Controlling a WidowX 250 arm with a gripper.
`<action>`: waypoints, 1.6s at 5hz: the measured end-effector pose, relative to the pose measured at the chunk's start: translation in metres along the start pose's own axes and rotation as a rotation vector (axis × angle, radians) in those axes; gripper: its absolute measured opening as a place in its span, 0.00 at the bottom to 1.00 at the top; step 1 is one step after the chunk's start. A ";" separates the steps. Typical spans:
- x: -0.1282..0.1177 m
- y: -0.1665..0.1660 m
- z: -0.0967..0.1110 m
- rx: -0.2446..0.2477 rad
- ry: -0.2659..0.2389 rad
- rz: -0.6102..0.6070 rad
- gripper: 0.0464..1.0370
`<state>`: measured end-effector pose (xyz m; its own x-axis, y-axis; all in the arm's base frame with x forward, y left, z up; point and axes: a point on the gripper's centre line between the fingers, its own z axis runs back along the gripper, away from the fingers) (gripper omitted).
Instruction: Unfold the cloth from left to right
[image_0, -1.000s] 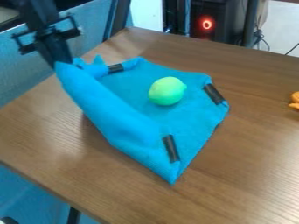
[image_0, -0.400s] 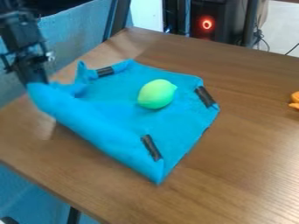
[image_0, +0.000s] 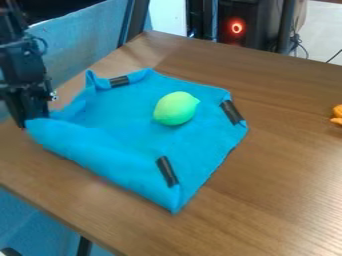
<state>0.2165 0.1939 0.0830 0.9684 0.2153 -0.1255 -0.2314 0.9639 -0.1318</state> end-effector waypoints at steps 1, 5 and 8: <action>0.000 -0.003 0.000 0.052 -0.022 -0.001 0.71; -0.020 0.004 0.040 0.063 -0.074 -0.054 0.96; -0.038 0.032 0.018 0.131 0.148 0.058 0.96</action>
<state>0.1741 0.2190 0.1014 0.9273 0.2552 -0.2738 -0.2632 0.9647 0.0080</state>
